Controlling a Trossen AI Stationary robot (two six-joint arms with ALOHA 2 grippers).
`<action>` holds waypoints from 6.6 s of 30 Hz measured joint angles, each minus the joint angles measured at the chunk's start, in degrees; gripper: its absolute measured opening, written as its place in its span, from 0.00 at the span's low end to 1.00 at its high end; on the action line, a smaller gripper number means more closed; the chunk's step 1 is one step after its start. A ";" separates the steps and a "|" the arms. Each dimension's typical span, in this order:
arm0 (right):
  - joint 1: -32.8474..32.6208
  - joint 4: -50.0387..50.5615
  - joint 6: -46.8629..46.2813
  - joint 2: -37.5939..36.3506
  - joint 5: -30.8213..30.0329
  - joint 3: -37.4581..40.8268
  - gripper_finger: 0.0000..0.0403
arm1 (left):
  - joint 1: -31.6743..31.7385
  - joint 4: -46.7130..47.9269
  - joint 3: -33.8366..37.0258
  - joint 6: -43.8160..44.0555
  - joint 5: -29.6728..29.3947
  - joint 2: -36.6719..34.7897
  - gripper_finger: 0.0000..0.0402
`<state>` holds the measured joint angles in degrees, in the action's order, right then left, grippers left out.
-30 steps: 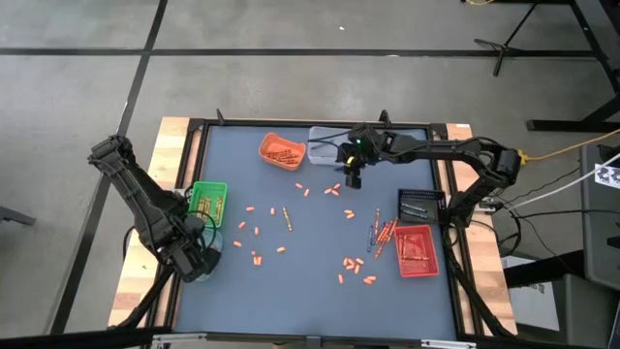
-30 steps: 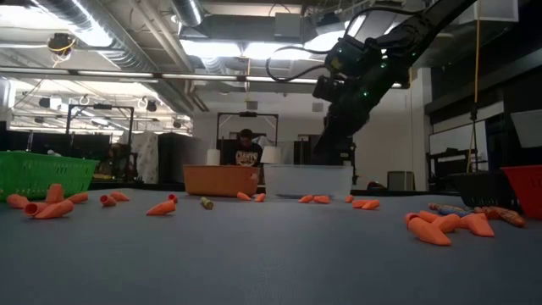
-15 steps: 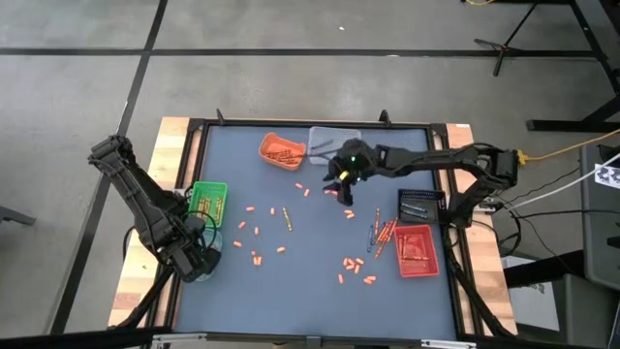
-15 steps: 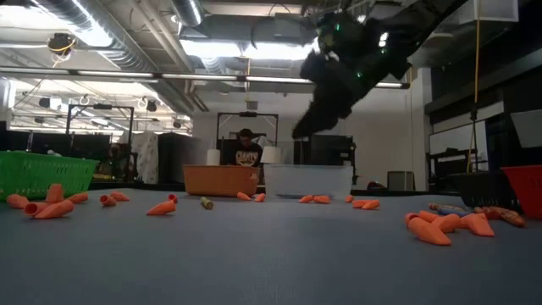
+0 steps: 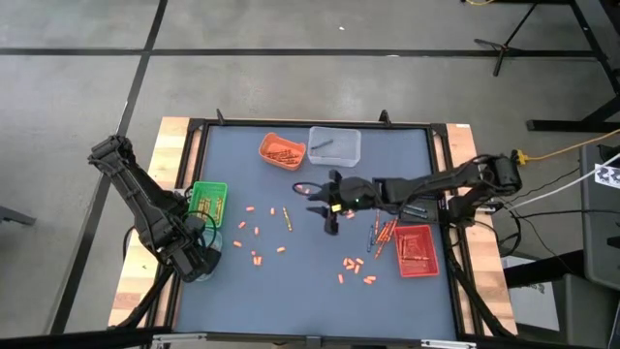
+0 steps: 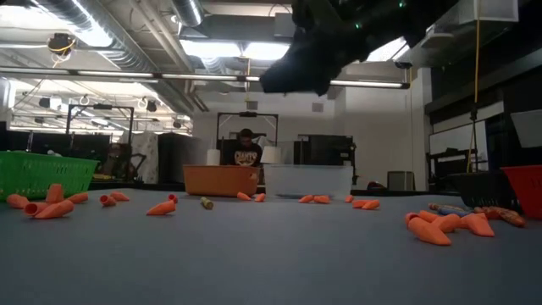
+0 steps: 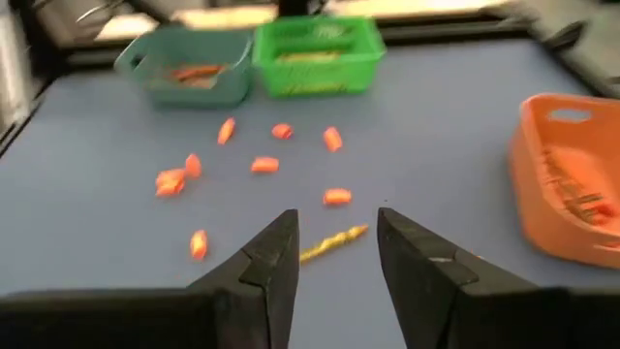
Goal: Sort crayons
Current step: Put the yellow crayon into the green bin
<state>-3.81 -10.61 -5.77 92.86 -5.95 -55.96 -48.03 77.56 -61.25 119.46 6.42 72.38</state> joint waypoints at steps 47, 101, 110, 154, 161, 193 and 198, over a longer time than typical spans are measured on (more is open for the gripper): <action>-4.49 -11.35 -22.02 34.12 -13.14 -14.14 0.35 | 0.00 -2.21 0.00 0.07 -20.85 0.04 0.23; -4.86 -3.71 -14.90 33.97 -7.20 -16.33 0.19 | 0.00 -4.90 0.00 -2.07 -32.33 0.04 0.23; -4.97 -2.78 -16.40 34.12 -10.96 -17.96 0.29 | 0.00 -5.74 0.00 -2.05 -32.33 0.04 0.23; -2.69 1.82 -11.11 32.93 -4.24 -18.14 0.03 | 1.65 -27.54 0.00 -34.45 -47.86 19.27 0.23; -2.88 2.35 -8.71 31.54 3.58 -18.01 0.05 | 5.37 -35.12 -0.01 -52.81 -49.54 24.92 0.23; -2.96 -7.12 -8.90 31.01 30.14 -18.18 0.04 | 14.75 -42.42 -0.02 -66.13 -35.53 27.19 0.23; -2.93 -9.11 -8.90 30.93 32.16 -18.18 0.04 | 14.71 -42.58 -0.02 -66.14 -34.99 27.19 0.23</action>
<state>-6.74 -19.72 -14.68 123.79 26.21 -74.15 -33.32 34.98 -61.28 53.32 -28.58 99.57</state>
